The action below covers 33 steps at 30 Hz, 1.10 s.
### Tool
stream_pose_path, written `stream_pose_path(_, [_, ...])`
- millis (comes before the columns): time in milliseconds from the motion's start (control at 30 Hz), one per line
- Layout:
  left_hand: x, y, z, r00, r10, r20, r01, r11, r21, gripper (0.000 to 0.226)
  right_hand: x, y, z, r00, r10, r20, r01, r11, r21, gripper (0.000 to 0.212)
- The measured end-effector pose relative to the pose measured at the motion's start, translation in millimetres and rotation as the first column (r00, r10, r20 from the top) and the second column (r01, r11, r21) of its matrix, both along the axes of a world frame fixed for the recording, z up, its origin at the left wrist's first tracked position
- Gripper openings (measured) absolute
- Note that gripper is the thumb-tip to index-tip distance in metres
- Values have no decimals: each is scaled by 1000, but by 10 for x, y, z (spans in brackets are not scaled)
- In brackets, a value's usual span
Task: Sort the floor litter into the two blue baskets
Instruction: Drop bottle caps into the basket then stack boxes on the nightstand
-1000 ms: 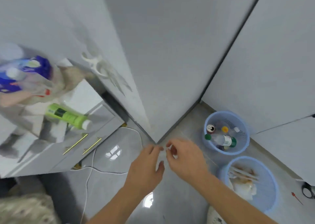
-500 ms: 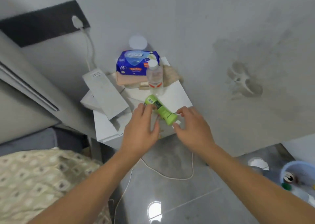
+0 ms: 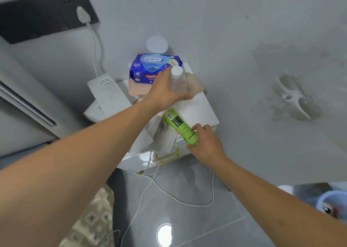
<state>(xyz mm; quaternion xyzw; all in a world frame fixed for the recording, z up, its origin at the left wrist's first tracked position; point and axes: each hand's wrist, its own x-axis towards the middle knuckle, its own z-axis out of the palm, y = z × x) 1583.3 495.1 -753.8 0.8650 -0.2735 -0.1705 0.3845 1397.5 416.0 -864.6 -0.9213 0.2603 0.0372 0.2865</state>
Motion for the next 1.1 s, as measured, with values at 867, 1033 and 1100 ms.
stream_pose_path(867, [-3888,4,-228,917,-325,-232,319,946,-63,66,-4817,-449,259,811,-546,-208,573,814,95,45])
stream_pose_path(1033, [-4810,-1197,-697,871,-463,-166,448,886,-120,68,-5758,-1337,-105,605,-766,-214,788,615,25,36])
stream_pose_path(1100, [-5072,-1727,-931,861,-483,-156,462,873,-156,68,-5987,-1720,-303,548,-810,-210,832,555,32,33])
